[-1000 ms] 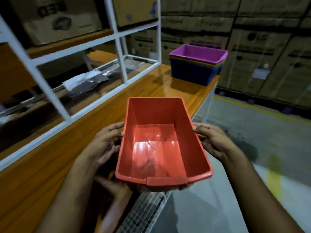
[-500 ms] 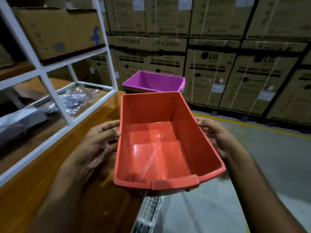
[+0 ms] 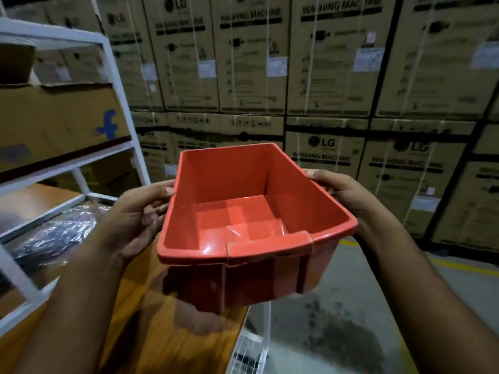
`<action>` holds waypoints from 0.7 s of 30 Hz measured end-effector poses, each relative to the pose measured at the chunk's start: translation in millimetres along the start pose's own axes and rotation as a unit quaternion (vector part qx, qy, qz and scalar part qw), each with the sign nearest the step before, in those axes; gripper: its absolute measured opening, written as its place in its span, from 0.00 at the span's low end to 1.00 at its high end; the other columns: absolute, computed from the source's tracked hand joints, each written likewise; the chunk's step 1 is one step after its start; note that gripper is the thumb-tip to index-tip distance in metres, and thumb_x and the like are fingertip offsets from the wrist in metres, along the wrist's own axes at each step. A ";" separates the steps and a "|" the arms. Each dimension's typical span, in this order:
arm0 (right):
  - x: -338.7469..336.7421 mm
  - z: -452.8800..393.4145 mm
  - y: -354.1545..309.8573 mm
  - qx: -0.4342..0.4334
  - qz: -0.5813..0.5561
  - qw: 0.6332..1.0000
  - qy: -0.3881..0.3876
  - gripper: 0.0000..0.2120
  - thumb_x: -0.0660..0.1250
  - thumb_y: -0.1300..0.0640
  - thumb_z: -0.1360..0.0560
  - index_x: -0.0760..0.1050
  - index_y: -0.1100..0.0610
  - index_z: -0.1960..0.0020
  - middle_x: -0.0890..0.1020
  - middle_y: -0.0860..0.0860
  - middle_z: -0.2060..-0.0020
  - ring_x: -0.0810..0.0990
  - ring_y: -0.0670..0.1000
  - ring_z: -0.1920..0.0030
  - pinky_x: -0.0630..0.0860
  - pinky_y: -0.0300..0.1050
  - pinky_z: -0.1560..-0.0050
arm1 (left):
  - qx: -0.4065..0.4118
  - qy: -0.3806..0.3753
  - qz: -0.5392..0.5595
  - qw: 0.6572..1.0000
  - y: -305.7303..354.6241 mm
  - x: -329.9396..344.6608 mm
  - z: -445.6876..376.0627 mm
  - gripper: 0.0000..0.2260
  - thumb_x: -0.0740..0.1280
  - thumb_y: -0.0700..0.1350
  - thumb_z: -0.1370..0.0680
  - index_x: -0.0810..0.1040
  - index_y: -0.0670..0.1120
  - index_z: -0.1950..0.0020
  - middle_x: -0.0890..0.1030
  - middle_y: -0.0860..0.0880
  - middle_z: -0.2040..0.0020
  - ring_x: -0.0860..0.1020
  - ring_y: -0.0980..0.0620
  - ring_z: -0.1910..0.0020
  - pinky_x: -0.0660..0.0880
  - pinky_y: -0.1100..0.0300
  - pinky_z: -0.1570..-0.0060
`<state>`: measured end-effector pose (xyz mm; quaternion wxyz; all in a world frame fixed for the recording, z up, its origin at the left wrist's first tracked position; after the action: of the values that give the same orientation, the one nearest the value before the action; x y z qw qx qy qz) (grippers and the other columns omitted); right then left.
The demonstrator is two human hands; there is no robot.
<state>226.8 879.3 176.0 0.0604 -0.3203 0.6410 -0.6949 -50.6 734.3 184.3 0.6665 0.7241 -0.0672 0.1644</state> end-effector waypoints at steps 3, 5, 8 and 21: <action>-17.4 -60.2 -13.9 0.017 0.026 0.999 -0.043 0.20 0.69 0.56 0.28 0.79 0.60 0.38 0.75 0.54 0.62 0.72 0.46 0.73 0.73 0.37 0.72 | 0.022 0.034 -0.014 0.999 1.9 -5.1 -31.7 0.32 0.75 0.44 0.35 0.75 0.38 0.32 0.84 0.46 0.58 0.82 0.57 0.65 0.81 0.64 0.63; -21.8 -95.1 -23.8 0.025 0.037 0.997 -0.070 0.24 0.74 0.54 0.34 0.80 0.59 0.39 0.72 0.54 0.62 0.70 0.46 0.72 0.70 0.38 0.71 | 0.036 0.081 -0.002 0.996 2.9 0.1 -47.4 0.27 0.79 0.46 0.38 0.81 0.39 0.42 0.83 0.46 0.62 0.82 0.57 0.68 0.80 0.64 0.66; -27.1 -143.7 -30.2 0.042 0.027 0.992 -0.119 0.27 0.75 0.56 0.37 0.79 0.62 0.38 0.76 0.57 0.57 0.75 0.48 0.69 0.76 0.38 0.69 | 0.066 0.153 0.042 0.985 0.6 16.9 -71.5 0.09 0.59 0.39 0.20 0.78 0.39 0.54 0.75 0.49 0.79 0.73 0.62 0.82 0.70 0.71 0.81; 13.3 -293.2 13.0 0.118 0.017 0.956 -0.267 0.14 0.63 0.60 0.23 0.80 0.62 0.41 0.69 0.46 0.78 0.65 0.40 0.82 0.63 0.31 0.80 | 0.109 0.327 0.024 0.938 -6.7 -42.3 -114.1 0.25 0.68 0.40 0.31 0.76 0.38 0.34 0.83 0.44 0.51 0.82 0.54 0.62 0.80 0.63 0.62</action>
<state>58.9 1120.3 176.7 0.2784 -0.4739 0.5201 -0.6538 -105.0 842.5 170.7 0.5646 0.6966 0.1559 0.4144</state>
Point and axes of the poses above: each hand's wrist, its own z-axis away from the middle knuckle, its own x-axis out of the palm, y = z × x, the point moved 6 cm from there along -z, towards the middle knuckle
